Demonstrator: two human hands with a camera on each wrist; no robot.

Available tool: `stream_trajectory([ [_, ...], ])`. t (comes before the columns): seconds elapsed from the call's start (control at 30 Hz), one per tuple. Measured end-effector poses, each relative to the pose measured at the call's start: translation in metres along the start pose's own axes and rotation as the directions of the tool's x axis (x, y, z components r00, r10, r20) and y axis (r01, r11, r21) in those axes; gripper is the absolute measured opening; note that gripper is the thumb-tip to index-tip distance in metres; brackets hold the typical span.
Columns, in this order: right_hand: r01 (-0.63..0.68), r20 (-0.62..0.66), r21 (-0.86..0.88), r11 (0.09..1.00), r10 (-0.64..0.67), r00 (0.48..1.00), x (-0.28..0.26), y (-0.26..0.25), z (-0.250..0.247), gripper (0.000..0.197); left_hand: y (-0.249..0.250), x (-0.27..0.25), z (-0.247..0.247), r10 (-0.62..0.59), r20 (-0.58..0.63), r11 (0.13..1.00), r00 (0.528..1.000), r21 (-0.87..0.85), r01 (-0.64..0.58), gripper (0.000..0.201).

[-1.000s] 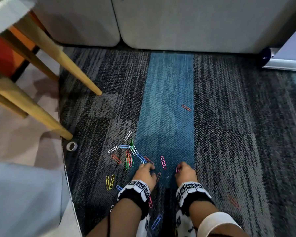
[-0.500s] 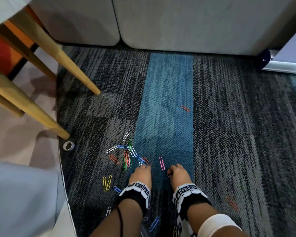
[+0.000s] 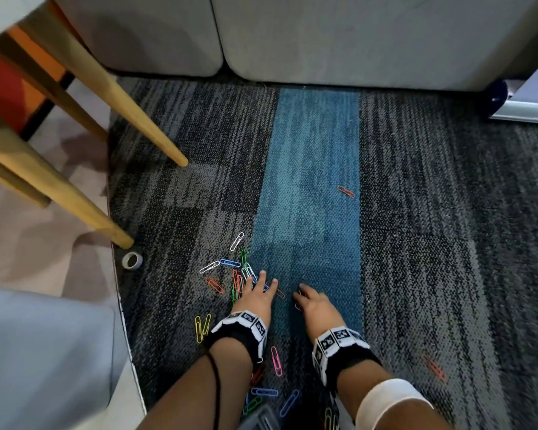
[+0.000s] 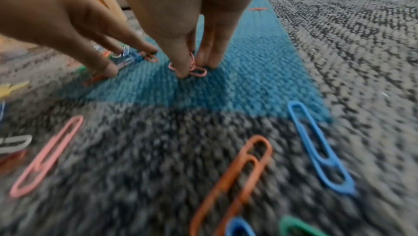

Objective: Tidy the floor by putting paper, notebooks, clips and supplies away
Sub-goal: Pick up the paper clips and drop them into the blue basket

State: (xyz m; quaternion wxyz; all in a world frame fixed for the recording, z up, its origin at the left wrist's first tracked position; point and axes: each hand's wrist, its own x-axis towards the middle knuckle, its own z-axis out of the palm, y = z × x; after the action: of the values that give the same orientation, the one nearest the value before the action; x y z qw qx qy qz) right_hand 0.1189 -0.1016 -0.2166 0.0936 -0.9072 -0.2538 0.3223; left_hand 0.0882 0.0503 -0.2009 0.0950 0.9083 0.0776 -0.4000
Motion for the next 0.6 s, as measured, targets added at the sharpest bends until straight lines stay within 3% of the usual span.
stream_trajectory([
  [0.1,0.009,-0.044,0.026,1.000,-0.008,0.999,-0.003,0.002,0.006,0.043,0.001,-0.010,0.002,0.025,-0.076,1.000,0.997,-0.011,-0.026,0.067],
  [0.23,-0.001,-0.060,0.022,1.000,0.002,0.998,-0.007,0.001,0.008,0.038,-0.002,-0.021,0.004,0.026,-0.092,0.999,0.995,-0.036,-0.029,0.056],
  [0.4,-0.018,-0.081,0.053,0.998,0.022,0.996,-0.014,0.001,0.012,0.032,-0.006,-0.028,0.010,-0.051,-0.149,0.998,0.988,-0.035,0.047,0.069],
  [0.5,-0.043,-0.050,0.053,0.998,0.046,0.998,-0.020,-0.001,0.016,0.028,-0.005,-0.030,0.012,-0.063,-0.016,0.993,0.998,-0.102,0.061,0.087],
  [0.6,-0.073,-0.039,0.040,0.997,0.075,0.996,-0.024,-0.003,0.018,0.028,-0.001,-0.037,0.012,-0.049,0.009,0.995,0.999,-0.086,0.050,0.084],
])
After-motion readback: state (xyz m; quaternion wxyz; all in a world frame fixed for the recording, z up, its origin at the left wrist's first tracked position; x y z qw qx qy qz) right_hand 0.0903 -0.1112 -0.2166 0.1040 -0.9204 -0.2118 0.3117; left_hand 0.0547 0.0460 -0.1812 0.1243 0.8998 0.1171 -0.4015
